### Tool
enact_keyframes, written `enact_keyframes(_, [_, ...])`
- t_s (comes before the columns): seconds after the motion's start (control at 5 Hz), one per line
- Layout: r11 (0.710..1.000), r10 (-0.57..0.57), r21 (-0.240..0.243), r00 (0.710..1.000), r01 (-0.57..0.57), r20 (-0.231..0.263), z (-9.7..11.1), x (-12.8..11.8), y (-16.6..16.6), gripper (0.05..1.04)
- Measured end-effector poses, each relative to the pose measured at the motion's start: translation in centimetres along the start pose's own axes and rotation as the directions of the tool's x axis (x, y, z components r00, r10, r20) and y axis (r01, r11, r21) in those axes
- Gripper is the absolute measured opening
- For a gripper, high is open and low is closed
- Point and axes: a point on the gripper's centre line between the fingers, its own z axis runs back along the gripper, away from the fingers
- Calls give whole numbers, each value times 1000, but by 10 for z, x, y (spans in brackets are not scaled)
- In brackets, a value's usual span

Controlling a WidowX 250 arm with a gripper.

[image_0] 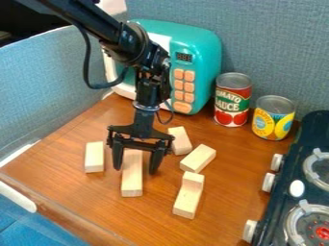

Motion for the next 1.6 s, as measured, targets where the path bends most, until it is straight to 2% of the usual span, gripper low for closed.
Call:
enact_keyframes(0.2, [1000, 2, -6, 1000, -2, -1, -1, 0, -1, 956])
enact_keyframes(0.4, [995, -88, -43, 996, 87, -14, -2, -1, -3, 675])
enact_keyframes(0.6, [991, -112, -77, 994, 112, -1, 0, -7, 2, 554])
enact_keyframes(0.8, [978, -145, -150, 989, 146, 16, 3, -13, 15, 554])
enact_keyframes(1.0, [964, -183, -178, 979, 197, 94, 31, -11, 25, 554])
enact_keyframes(1.2, [957, -219, -156, 963, 243, 157, 59, -12, 34, 554])
enact_keyframes(1.4, [948, -301, -53, 936, 315, 183, 82, 12, 45, 554])
enact_keyframes(1.6, [927, -372, 8, 919, 375, 128, 76, 40, 44, 554])
